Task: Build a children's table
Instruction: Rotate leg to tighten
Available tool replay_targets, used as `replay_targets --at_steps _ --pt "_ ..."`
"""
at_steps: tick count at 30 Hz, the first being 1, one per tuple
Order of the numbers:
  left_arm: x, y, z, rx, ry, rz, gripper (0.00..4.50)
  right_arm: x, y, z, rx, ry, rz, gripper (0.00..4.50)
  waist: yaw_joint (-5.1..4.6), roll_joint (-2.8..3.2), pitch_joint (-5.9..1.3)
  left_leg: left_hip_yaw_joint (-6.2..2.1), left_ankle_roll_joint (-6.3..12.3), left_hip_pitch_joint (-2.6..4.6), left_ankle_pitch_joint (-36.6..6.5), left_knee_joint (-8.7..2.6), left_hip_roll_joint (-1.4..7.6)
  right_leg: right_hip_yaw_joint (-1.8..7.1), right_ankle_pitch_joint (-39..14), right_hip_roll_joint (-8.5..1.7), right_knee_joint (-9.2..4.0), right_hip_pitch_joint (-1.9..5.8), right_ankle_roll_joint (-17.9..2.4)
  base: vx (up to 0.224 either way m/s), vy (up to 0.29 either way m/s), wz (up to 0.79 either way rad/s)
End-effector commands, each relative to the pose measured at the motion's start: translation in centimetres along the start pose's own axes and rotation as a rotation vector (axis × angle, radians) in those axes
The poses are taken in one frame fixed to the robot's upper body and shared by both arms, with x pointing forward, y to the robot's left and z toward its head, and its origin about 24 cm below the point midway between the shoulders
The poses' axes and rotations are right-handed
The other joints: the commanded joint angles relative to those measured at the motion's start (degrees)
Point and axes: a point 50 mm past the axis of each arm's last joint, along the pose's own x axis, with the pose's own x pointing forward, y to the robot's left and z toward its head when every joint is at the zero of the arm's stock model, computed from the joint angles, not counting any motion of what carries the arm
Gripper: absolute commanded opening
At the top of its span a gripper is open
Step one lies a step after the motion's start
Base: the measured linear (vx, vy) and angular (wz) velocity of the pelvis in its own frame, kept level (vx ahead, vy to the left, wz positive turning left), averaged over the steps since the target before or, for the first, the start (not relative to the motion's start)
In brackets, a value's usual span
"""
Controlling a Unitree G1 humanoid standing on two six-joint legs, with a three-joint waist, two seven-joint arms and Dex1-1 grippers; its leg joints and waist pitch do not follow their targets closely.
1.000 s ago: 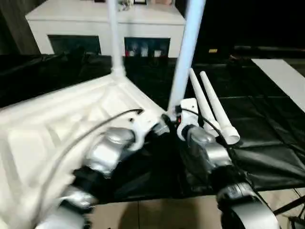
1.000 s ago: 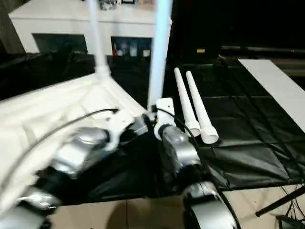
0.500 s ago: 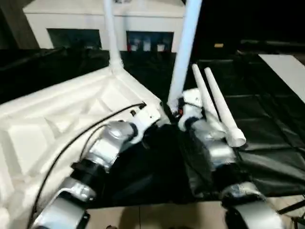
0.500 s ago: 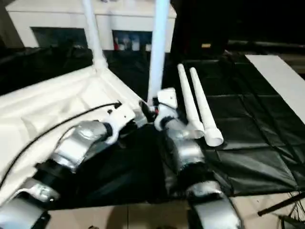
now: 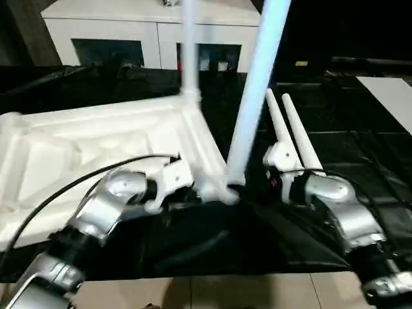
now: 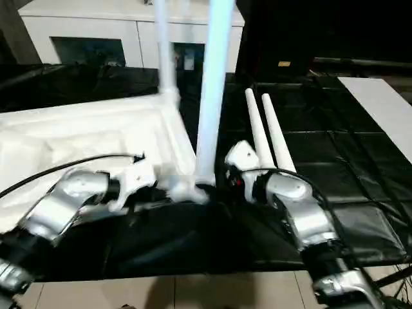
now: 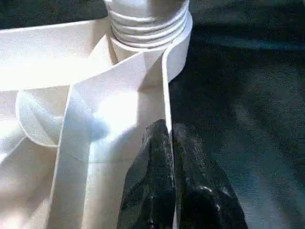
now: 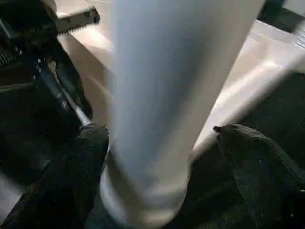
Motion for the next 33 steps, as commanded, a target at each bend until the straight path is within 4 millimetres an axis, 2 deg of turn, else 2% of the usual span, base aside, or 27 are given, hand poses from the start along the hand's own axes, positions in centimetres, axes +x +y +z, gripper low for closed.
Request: replay_targets --at_steps 1,3,9,14,15,19,20,23,30,33 --pt "0.8 -1.3 -0.3 -0.005 0.022 -0.109 0.00 -0.3 0.1 -0.1 -0.020 0.025 0.044 4.05 -0.01 0.60 -3.13 -0.78 2.04 0.85 -13.84 -4.56 3.43 3.06 -10.51 -4.00 -3.55 2.55 -14.30 0.000 0.000 0.00" --pt "0.6 -1.3 -0.6 -0.003 0.030 -0.117 0.00 -0.4 -0.1 -0.2 -0.017 0.038 0.061 4.05 0.11 0.29 -3.26 -0.79 2.18 0.70 -12.67 -4.45 3.29 3.03 -9.53 -4.02 -3.38 2.73 -14.21 0.000 0.000 0.00" --pt "0.2 -1.0 -0.8 -0.002 0.043 -0.091 0.00 -0.2 0.6 -0.6 -0.032 0.092 0.136 4.05 0.28 0.14 -3.41 -0.78 2.96 0.58 -10.04 -4.21 3.24 2.95 -7.72 -4.08 -3.10 2.95 -14.46 0.000 0.000 0.00" --pt "-0.1 -1.0 -0.8 -0.005 0.046 -0.088 0.00 -0.2 0.5 -0.7 -0.024 0.100 0.147 4.05 0.29 -0.05 -3.34 -0.76 2.96 0.60 -10.68 -4.17 3.24 2.98 -10.08 -4.18 -3.28 2.91 -13.99 0.000 0.000 0.00" --pt "-0.1 -1.0 -0.8 -0.005 0.047 -0.087 0.00 -0.2 0.4 -0.7 -0.023 0.100 0.147 3.90 0.31 -0.02 -3.34 -0.76 2.90 0.66 -10.71 -4.19 3.26 2.97 -10.49 -4.14 -3.34 2.84 -13.84 0.000 0.000 0.00" --pt "-0.2 -1.0 -0.9 -0.006 0.049 -0.083 0.00 -0.3 0.2 -0.7 -0.017 0.101 0.149 3.77 0.35 0.03 -3.38 -0.76 2.90 0.67 -10.26 -4.15 3.25 2.95 -9.67 -4.08 -3.20 2.84 -13.97 0.000 0.000 0.00" --pt "-0.2 -1.0 -0.9 -0.007 0.049 -0.082 0.00 -0.3 0.2 -0.7 -0.013 0.098 0.149 3.55 0.36 0.09 -3.44 -0.75 2.98 0.69 -9.90 -4.09 3.24 2.95 -8.98 -4.06 -3.11 2.84 -14.18 0.000 0.000 0.00" --pt "-0.2 -1.0 -1.0 -0.008 0.053 -0.082 0.00 -0.3 0.3 -0.7 -0.005 0.100 0.158 3.38 0.37 -0.02 -3.50 -0.72 3.34 0.59 -9.20 -4.00 3.17 2.94 -7.85 -4.06 -2.99 2.97 -14.40 0.000 0.000 0.00" --pt "-0.2 -1.0 -1.1 -0.011 0.058 -0.086 0.00 -0.3 0.3 -1.0 0.007 0.108 0.171 2.71 0.40 0.06 -3.48 -0.73 3.22 0.65 -9.64 -3.95 3.18 2.93 -8.82 -4.05 -3.06 2.91 -14.35 0.000 0.000 0.00" --pt "-0.2 -1.0 -1.1 -0.012 0.058 -0.087 0.00 -0.2 0.4 -1.0 0.014 0.102 0.167 2.68 0.42 0.05 -3.51 -0.74 3.23 0.66 -9.49 -3.92 3.19 2.92 -8.53 -4.05 -2.99 2.92 -14.43 0.000 0.000 0.00"
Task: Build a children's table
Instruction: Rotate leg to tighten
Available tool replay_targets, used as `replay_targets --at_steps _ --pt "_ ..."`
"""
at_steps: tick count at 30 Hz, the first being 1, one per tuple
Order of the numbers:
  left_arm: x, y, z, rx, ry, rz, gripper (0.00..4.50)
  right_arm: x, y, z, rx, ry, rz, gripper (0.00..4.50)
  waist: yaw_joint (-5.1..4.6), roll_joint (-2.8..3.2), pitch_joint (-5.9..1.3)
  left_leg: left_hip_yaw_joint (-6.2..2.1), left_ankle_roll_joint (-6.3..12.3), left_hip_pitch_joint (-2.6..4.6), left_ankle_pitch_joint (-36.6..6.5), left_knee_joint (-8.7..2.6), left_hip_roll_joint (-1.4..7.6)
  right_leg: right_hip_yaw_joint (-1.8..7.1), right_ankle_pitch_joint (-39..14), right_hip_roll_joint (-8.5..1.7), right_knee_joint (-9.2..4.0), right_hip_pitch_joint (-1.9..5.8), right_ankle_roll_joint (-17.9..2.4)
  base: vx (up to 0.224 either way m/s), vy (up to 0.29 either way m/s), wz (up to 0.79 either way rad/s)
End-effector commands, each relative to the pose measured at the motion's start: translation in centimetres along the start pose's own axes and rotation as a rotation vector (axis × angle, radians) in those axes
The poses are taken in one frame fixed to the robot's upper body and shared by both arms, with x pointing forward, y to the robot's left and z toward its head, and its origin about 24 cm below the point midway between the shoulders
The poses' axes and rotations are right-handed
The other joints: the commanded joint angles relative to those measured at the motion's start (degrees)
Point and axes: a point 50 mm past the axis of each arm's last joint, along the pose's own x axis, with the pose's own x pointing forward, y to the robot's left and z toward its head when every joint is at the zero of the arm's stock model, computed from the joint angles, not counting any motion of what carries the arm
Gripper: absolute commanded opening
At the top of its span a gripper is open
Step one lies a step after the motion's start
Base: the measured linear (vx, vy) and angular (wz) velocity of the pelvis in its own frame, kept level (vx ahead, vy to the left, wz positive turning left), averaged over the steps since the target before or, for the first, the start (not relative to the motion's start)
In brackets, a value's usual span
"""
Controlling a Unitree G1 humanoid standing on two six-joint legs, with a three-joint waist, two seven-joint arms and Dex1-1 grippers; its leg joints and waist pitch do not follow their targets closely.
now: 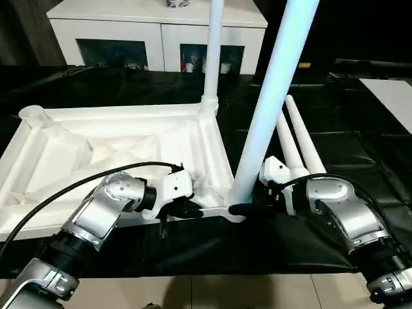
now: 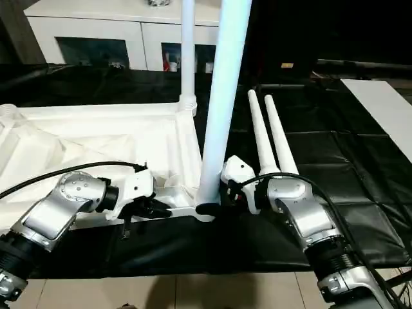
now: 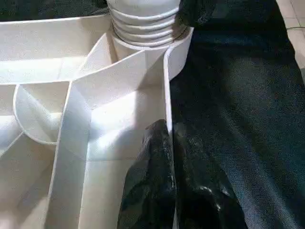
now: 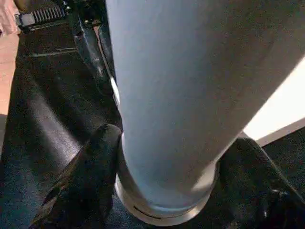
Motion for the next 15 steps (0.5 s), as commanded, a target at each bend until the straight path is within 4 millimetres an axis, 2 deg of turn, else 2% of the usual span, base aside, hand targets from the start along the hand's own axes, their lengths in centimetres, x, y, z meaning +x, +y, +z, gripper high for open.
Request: replay_targets --at_steps 1,3,4,7,8,9,11,12,13,15 --pt "0.2 -0.7 -1.0 -0.015 0.052 -0.046 0.00 -0.3 -0.3 -0.1 0.013 0.009 -0.009 2.68 0.03 0.12 -3.47 -0.80 3.21 0.64 -9.51 -4.08 3.18 2.90 -8.53 -4.03 -3.21 2.95 -14.43 0.000 0.000 0.00" --pt "0.4 -0.4 -1.0 -0.027 0.056 -0.011 0.00 0.5 -0.9 -0.1 0.044 -0.025 -0.116 2.64 0.00 0.21 -3.40 -0.81 2.96 0.63 -9.92 -4.13 3.17 2.90 -9.11 -4.05 -3.28 2.85 -14.41 0.000 0.000 0.00" --pt "0.4 -0.4 -1.0 -0.027 0.056 -0.011 0.00 0.5 -0.9 -0.1 0.044 -0.025 -0.116 2.63 -0.06 0.21 -3.32 -0.79 2.65 0.64 -10.43 -4.20 3.15 2.89 -9.79 -3.97 -3.36 2.78 -14.27 0.000 0.000 0.00" --pt "1.8 1.7 0.0 -0.091 0.026 0.212 0.00 2.9 -2.7 -0.2 0.223 -0.088 -0.473 2.63 -0.89 0.22 -2.95 -0.99 0.12 0.75 -14.69 -4.46 2.90 2.87 -16.93 -3.97 -3.98 2.46 -12.55 0.000 0.000 0.00" --pt "1.8 1.8 0.1 -0.094 0.026 0.218 0.00 3.0 -2.7 -0.2 0.231 -0.091 -0.482 2.63 -1.44 -0.04 -2.72 -1.21 -1.22 0.89 -17.18 -4.51 2.66 2.75 -22.42 -3.93 -4.43 2.28 -11.11 -0.053 -0.005 -0.06" --pt "2.6 2.6 0.7 -0.124 0.022 0.304 0.00 4.2 -3.0 -0.2 0.334 -0.117 -0.601 2.62 -1.60 0.16 -2.83 -1.54 -2.08 0.92 -18.73 -4.52 2.59 2.64 -26.51 -4.16 -4.73 2.21 -9.33 -0.053 -0.005 -0.06" --pt "3.4 3.3 1.5 -0.160 -0.009 0.377 0.00 5.1 -3.1 -0.2 0.399 -0.121 -0.689 2.62 -1.66 0.23 -2.86 -1.67 -2.54 1.20 -19.88 -4.49 2.59 2.63 -28.90 -4.24 -5.23 1.83 -7.67 0.000 0.000 0.00" --pt "4.2 4.0 2.4 -0.191 -0.044 0.437 0.00 5.9 -3.4 -0.2 0.464 -0.126 -0.774 2.62 -1.67 0.25 -2.89 -1.52 -2.46 1.29 -19.98 -4.41 2.55 2.68 -28.58 -4.21 -5.33 1.68 -7.59 0.000 0.000 0.00" --pt "4.2 4.0 2.4 -0.191 -0.044 0.437 0.00 5.9 -3.4 -0.2 0.464 -0.126 -0.774 2.62 -1.67 0.30 -2.90 -1.58 -2.61 1.39 -19.95 -4.44 2.65 2.71 -27.97 -4.23 -5.31 1.52 -7.78 0.000 0.000 0.00" --pt "5.2 4.7 3.5 -0.210 -0.064 0.497 0.00 7.0 -3.6 -0.2 0.538 -0.120 -0.872 2.62 -1.49 0.22 -3.22 -1.33 -2.02 1.11 -18.36 -4.45 2.52 2.81 -22.42 -3.95 -4.96 1.65 -8.78 0.000 0.000 0.00"
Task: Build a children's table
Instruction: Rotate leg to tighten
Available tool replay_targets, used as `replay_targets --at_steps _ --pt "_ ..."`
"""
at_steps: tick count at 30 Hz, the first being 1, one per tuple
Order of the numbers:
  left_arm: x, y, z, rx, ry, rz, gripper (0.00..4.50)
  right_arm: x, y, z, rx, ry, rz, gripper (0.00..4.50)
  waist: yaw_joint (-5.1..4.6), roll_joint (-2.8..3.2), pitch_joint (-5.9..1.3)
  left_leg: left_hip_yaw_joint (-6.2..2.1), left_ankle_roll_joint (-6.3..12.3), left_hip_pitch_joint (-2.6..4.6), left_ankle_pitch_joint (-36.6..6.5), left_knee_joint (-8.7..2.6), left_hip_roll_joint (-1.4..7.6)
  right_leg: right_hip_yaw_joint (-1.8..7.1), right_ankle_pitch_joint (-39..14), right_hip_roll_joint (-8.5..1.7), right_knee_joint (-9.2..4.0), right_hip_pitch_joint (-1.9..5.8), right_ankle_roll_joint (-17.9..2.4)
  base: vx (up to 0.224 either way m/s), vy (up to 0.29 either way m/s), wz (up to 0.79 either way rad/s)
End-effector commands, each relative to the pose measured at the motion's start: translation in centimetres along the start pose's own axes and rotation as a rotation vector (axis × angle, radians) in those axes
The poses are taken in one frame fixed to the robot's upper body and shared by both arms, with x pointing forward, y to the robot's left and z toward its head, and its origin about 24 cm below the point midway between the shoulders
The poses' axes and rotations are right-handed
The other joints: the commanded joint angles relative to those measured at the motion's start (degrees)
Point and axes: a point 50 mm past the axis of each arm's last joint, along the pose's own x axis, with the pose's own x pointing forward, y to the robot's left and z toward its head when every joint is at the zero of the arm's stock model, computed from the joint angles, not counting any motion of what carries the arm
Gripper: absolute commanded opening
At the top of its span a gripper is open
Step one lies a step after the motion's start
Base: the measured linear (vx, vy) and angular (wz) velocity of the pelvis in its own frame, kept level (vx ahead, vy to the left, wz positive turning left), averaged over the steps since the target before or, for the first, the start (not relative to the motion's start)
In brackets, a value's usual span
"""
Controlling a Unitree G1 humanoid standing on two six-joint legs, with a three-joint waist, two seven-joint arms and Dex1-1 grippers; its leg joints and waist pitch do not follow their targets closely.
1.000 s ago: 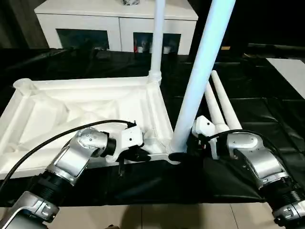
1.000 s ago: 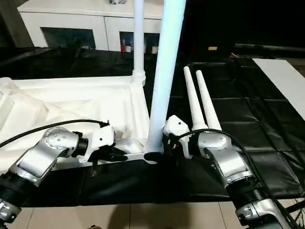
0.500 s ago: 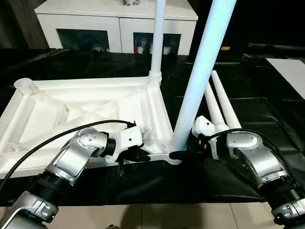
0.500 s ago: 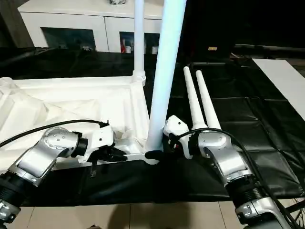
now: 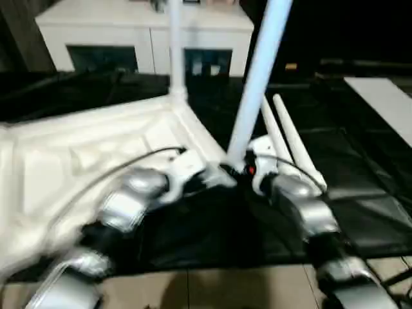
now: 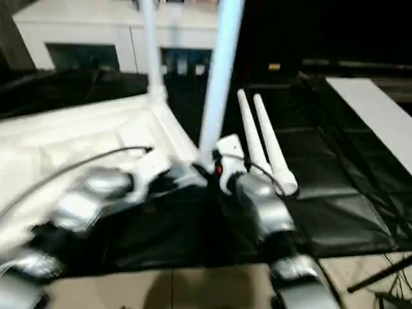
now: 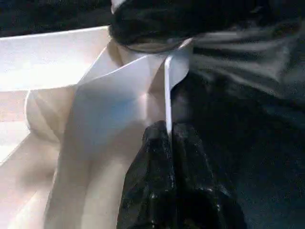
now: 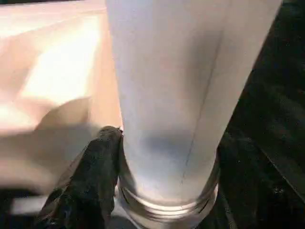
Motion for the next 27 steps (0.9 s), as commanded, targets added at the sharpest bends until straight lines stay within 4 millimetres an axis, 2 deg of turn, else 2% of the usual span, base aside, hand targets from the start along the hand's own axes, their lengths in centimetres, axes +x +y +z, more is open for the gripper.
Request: replay_targets --at_steps 1,2,4,6,7,9,11,13,18,20,22,23,24,25,27 --pt "0.9 0.5 1.8 0.024 -0.041 0.097 0.00 0.7 0.6 -1.2 0.102 0.047 -0.100 2.62 -0.15 0.55 -3.25 -1.28 -1.74 0.70 -17.99 -4.75 2.55 2.78 -21.24 -3.88 -5.28 1.69 -9.00 0.000 0.000 0.00" --pt "1.5 0.3 2.3 0.041 -0.054 0.099 0.00 1.0 0.9 -1.1 0.102 0.048 -0.129 2.62 -0.05 0.46 -3.34 -1.04 -1.43 0.87 -17.39 -4.60 2.39 2.84 -20.02 -3.85 -5.40 1.43 -9.36 0.000 0.000 0.00" --pt "2.1 0.0 3.0 0.075 -0.071 0.100 0.00 1.3 1.2 -0.8 0.105 0.035 -0.140 2.62 0.31 0.54 -3.61 -1.08 -0.93 0.42 -14.78 -4.60 2.46 2.85 -15.83 -3.93 -4.79 2.10 -10.01 0.000 0.000 0.00" --pt "2.3 -0.1 3.1 0.106 -0.067 0.085 0.00 1.4 1.4 -0.5 0.109 0.017 -0.132 2.62 0.68 0.68 -3.85 -0.99 0.40 0.06 -10.61 -4.45 2.60 2.81 -8.10 -3.89 -3.99 2.60 -11.31 0.000 0.000 0.00" --pt "2.3 0.0 3.0 0.109 -0.060 0.091 0.00 1.4 1.3 -0.4 0.099 0.009 -0.141 2.62 0.73 0.67 -3.89 -0.98 0.71 -0.08 -9.54 -4.42 2.64 2.78 -6.17 -3.90 -3.72 2.76 -11.83 0.000 0.000 0.00" --pt "1.9 0.2 2.4 0.141 -0.053 0.075 0.00 1.0 0.7 0.2 0.085 -0.047 -0.136 2.62 0.84 0.78 -3.95 -0.90 2.03 -0.05 -7.84 -4.31 2.65 2.70 -2.49 -3.95 -3.40 2.96 -13.29 0.000 0.000 0.00" --pt "1.8 0.3 2.4 0.162 -0.056 0.082 0.00 0.9 0.6 0.5 0.096 -0.072 -0.122 3.18 0.85 0.80 -3.88 -0.79 2.32 0.06 -8.75 -4.33 2.70 2.70 -3.37 -4.02 -3.58 2.95 -13.78 0.000 0.000 0.00" --pt "1.9 0.4 2.2 0.181 -0.063 0.075 0.00 0.7 0.2 1.1 0.072 -0.119 -0.133 3.34 0.90 0.69 -3.71 -0.74 2.25 0.08 -10.28 -4.42 2.69 2.75 -5.99 -4.09 -3.92 2.94 -13.54 0.000 0.000 0.00" --pt "1.9 1.0 2.8 0.254 -0.106 0.108 0.00 -0.1 -0.6 2.7 -0.006 -0.211 -0.169 3.79 0.86 0.62 -3.32 -0.90 1.18 0.16 -13.29 -4.73 2.60 2.77 -14.47 -4.03 -4.82 2.67 -10.59 0.000 0.000 0.00" --pt "1.9 1.3 3.1 0.273 -0.123 0.125 0.00 -0.7 -0.9 3.5 -0.036 -0.249 -0.176 3.79 1.05 0.75 -3.19 -0.86 1.17 0.25 -13.10 -4.77 2.67 2.85 -14.99 -4.01 -4.93 2.52 -9.77 0.000 0.000 0.00" --pt "1.9 1.5 3.6 0.286 -0.149 0.143 0.00 -1.5 -1.0 3.7 -0.048 -0.262 -0.160 3.79 1.09 0.63 -3.26 -0.89 1.36 0.09 -12.62 -4.76 2.60 2.86 -14.92 -4.00 -4.85 2.69 -9.42 0.000 0.000 0.00" --pt "1.9 1.7 3.8 0.296 -0.164 0.163 0.00 -1.8 -1.0 3.6 -0.049 -0.264 -0.148 3.79 1.30 1.26 -3.26 -1.05 1.62 -0.02 -11.70 -4.80 2.61 2.90 -13.78 -4.05 -4.63 2.75 -9.30 0.000 0.000 0.00" --pt "1.8 1.7 3.9 0.302 -0.171 0.174 0.00 -1.9 -1.0 3.6 -0.048 -0.266 -0.143 3.79 1.23 0.93 -3.37 -1.01 1.84 -0.01 -11.58 -4.73 2.66 2.87 -12.60 -3.95 -4.64 2.79 -9.37 0.000 0.000 0.00" --pt "1.8 1.7 4.0 0.276 -0.185 0.159 0.00 -2.1 -1.0 3.5 -0.055 -0.265 -0.133 3.79 1.26 0.86 -3.46 -1.01 2.03 -0.05 -11.10 -4.68 2.64 2.87 -11.83 -4.03 -4.51 2.83 -9.86 0.000 0.000 0.00" --pt "1.7 1.8 4.4 0.249 -0.221 0.162 0.46 -2.5 -1.2 3.3 -0.061 -0.264 -0.127 3.81 1.41 1.22 -3.53 -0.95 2.69 -0.17 -8.93 -4.47 2.69 2.87 -8.04 -4.04 -4.09 2.85 -11.61 0.000 0.000 0.00"
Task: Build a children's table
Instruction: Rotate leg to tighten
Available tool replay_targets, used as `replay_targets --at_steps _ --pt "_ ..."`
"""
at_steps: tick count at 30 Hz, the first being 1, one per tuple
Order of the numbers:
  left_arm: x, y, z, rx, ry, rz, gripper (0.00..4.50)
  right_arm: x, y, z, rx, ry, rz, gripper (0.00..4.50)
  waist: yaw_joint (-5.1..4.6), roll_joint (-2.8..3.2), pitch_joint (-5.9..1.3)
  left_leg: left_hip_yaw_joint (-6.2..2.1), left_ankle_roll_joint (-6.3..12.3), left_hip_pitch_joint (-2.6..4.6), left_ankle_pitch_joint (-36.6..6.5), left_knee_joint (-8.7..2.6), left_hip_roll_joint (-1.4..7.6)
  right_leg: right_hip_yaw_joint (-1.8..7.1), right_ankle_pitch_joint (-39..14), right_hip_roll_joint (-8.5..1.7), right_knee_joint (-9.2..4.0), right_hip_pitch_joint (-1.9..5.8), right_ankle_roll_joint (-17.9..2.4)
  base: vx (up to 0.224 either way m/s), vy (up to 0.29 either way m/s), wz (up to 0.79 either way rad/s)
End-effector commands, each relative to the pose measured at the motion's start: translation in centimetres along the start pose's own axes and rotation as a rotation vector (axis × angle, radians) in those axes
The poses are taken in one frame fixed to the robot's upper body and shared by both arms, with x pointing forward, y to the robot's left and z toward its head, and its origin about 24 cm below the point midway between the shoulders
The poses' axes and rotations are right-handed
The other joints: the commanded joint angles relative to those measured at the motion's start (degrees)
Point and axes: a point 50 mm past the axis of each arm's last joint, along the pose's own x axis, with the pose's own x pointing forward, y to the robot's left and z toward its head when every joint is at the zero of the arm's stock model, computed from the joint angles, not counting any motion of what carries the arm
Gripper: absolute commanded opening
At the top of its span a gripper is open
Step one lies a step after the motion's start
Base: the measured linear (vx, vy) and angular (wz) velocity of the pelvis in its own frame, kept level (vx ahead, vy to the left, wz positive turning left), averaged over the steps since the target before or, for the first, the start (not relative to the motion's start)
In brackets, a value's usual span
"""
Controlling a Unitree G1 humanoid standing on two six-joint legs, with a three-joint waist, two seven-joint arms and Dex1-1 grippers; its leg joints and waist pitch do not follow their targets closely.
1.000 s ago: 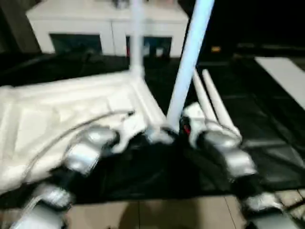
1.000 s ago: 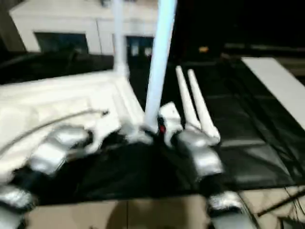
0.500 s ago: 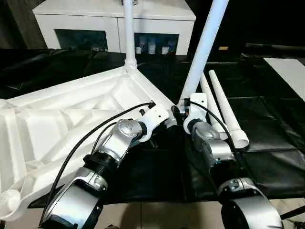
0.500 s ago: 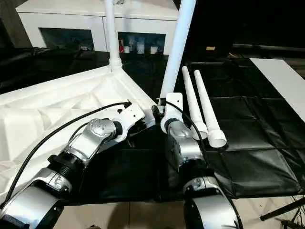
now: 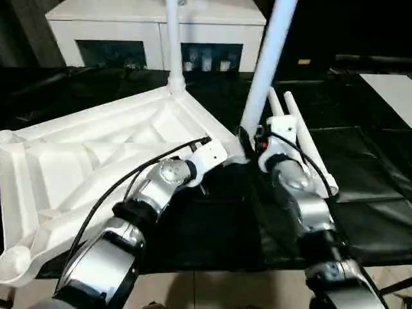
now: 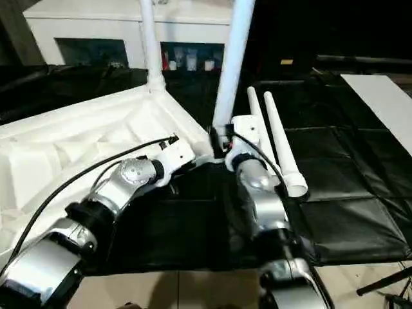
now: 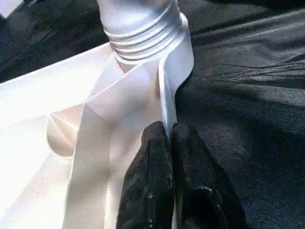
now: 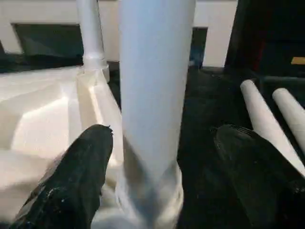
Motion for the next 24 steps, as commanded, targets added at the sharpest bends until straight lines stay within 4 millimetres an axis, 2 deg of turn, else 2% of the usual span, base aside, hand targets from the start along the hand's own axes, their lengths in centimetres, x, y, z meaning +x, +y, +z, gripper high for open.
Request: replay_targets --at_steps 1,2,3,5,7,8,10,11,12,13,14,15,16,17,18,20,21,22,23,24 --pt "-0.4 1.7 3.0 -0.019 -0.196 0.085 0.57 -0.6 -0.3 0.2 -0.009 0.000 0.016 3.81 0.19 -0.24 -4.26 -0.81 3.16 0.40 -8.23 -4.08 2.60 2.93 -6.44 -4.06 -3.83 3.32 -12.50 0.000 0.000 0.00" --pt "-0.6 2.1 3.2 -0.031 -0.221 0.111 0.73 -1.0 -0.6 0.0 -0.020 0.004 0.014 3.81 0.28 -0.25 -4.44 -0.84 3.70 0.25 -6.90 -3.94 2.55 2.96 -4.47 -4.05 -3.64 3.57 -12.90 0.000 0.000 0.00" --pt "-0.8 2.4 3.2 -0.036 -0.236 0.127 0.73 -1.3 -0.7 -0.1 -0.031 0.007 0.012 3.81 0.55 -0.16 -4.45 -0.75 4.54 0.40 -5.13 -3.83 2.74 2.92 -1.12 -3.99 -3.28 3.33 -13.95 0.000 0.000 0.00" --pt "-1.0 2.7 3.2 -0.036 -0.247 0.151 0.94 -1.4 -0.9 -0.2 -0.040 0.011 0.009 3.81 0.48 -0.15 -4.41 -0.76 5.21 0.28 -5.01 -3.84 2.72 2.82 -0.24 -3.94 -3.10 3.38 -14.36 0.000 0.000 0.00" --pt "-1.5 3.4 2.8 -0.049 -0.248 0.185 1.08 -1.8 -1.1 -0.2 -0.032 0.017 -0.004 3.81 0.36 -0.28 -4.11 -0.71 5.02 0.31 -7.18 -4.04 2.69 2.80 -3.66 -4.02 -3.51 3.40 -13.90 0.000 0.000 0.00" --pt "-1.9 3.7 2.6 -0.054 -0.250 0.206 1.18 -1.9 -1.1 -0.2 -0.033 0.019 -0.002 3.81 0.28 -0.05 -3.98 -0.73 4.50 0.34 -8.25 -4.11 2.68 2.82 -5.78 -4.06 -3.71 3.32 -13.42 0.000 0.000 0.00" --pt "-2.7 4.2 2.2 -0.089 -0.250 0.219 1.30 -2.0 -1.0 -0.2 -0.036 0.018 0.004 3.81 0.07 -0.13 -3.97 -0.76 3.80 0.39 -9.01 -4.14 2.71 2.84 -7.75 -4.10 -3.85 3.34 -12.99 0.000 0.000 0.00" --pt "-4.0 4.3 1.4 -0.156 -0.259 0.156 1.30 -2.1 -0.8 -0.1 -0.039 0.015 0.024 3.81 0.12 0.19 -3.96 -0.90 3.27 0.29 -8.86 -4.29 2.96 2.86 -7.80 -4.33 -3.65 3.45 -13.41 0.000 0.000 0.00" --pt "-5.4 3.9 0.7 -0.196 -0.270 0.058 1.30 -2.1 -0.6 0.0 -0.036 0.009 0.043 3.81 -0.15 0.11 -3.93 -0.96 3.08 0.00 -8.09 -4.45 3.23 2.89 -6.91 -4.57 -3.17 3.54 -14.41 0.000 0.000 0.00" --pt "-6.7 3.7 0.2 -0.212 -0.279 -0.020 1.30 -2.2 -0.5 0.0 -0.030 0.008 0.058 3.81 -0.45 0.38 -3.88 -0.73 3.05 0.13 -8.39 -4.44 3.04 2.87 -7.21 -4.09 -3.38 3.16 -14.31 0.000 0.000 0.00" --pt "-7.5 3.5 -0.1 -0.215 -0.282 -0.064 1.30 -2.2 -0.4 0.0 -0.026 0.007 0.066 3.81 -0.53 0.52 -4.03 -0.82 2.67 0.39 -8.61 -4.40 3.14 2.89 -6.99 -4.22 -3.15 3.10 -14.40 0.000 0.000 0.00" --pt "-9.0 3.7 -0.9 -0.201 -0.251 -0.089 1.30 -2.3 -0.1 0.1 -0.031 0.005 0.096 3.81 -0.93 0.53 -3.81 -0.39 2.24 0.69 -10.04 -4.39 2.84 2.95 -7.70 -3.50 -3.51 2.51 -14.21 0.000 0.000 0.00" --pt "-10.7 4.1 -2.0 -0.174 -0.201 -0.106 1.30 -2.4 0.2 0.1 -0.049 0.004 0.131 3.81 -0.76 0.47 -4.02 -0.65 1.97 0.64 -9.96 -4.36 3.00 3.00 -7.23 -3.82 -3.18 2.84 -14.14 0.000 0.000 0.00" --pt "-11.3 4.2 -2.4 -0.164 -0.178 -0.113 1.30 -2.4 0.4 0.1 -0.057 0.005 0.145 3.81 -0.77 0.71 -3.74 -0.60 1.84 0.46 -10.21 -4.59 2.97 3.00 -7.53 -3.56 -3.24 2.58 -13.65 0.000 0.000 0.00" --pt "-13.3 4.6 -3.5 -0.137 -0.108 -0.137 1.30 -2.6 0.9 0.1 -0.072 0.007 0.189 3.81 -0.88 0.96 -3.62 -0.71 1.28 0.67 -11.74 -4.81 3.00 2.95 -8.99 -3.42 -3.17 2.45 -12.97 0.000 0.000 0.00" --pt "-15.4 5.0 -4.3 -0.134 -0.050 -0.160 1.30 -2.8 1.4 0.0 -0.074 0.010 0.228 3.81 -1.12 1.02 -3.35 -0.72 0.60 0.69 -13.33 -5.04 2.97 3.02 -10.76 -3.29 -3.36 2.32 -12.32 0.000 0.000 0.00" --pt "-16.3 5.1 -4.7 -0.137 -0.025 -0.170 1.30 -2.9 1.6 -0.1 -0.074 0.013 0.246 3.81 -1.12 1.24 -3.22 -0.72 -0.78 1.14 -15.53 -5.13 2.99 3.16 -12.89 -3.32 -3.50 1.98 -12.03 0.000 0.000 0.00" --pt "-17.5 5.2 -5.0 -0.147 0.004 -0.182 1.30 -3.0 1.8 -0.2 -0.080 0.017 0.268 3.81 -1.09 0.91 -3.09 -0.58 -0.93 1.30 -16.40 -5.22 2.98 3.18 -13.81 -3.16 -3.73 1.77 -11.91 0.000 0.000 0.00" --pt "-18.3 5.2 -5.1 -0.155 0.025 -0.191 1.30 -3.0 1.9 -0.3 -0.085 0.021 0.283 3.81 -0.87 1.13 -2.97 -0.71 -1.64 1.33 -17.35 -5.32 3.08 3.30 -14.66 -3.44 -3.57 1.76 -11.95 0.000 0.000 0.00" --pt "-19.5 4.9 -5.2 -0.180 0.071 -0.217 1.30 -3.2 2.2 -0.5 -0.096 0.033 0.312 3.81 -0.87 1.03 -2.87 -0.75 -1.94 1.23 -18.27 -5.55 3.11 3.31 -16.00 -3.37 -3.61 1.77 -11.42 0.000 0.000 0.00"
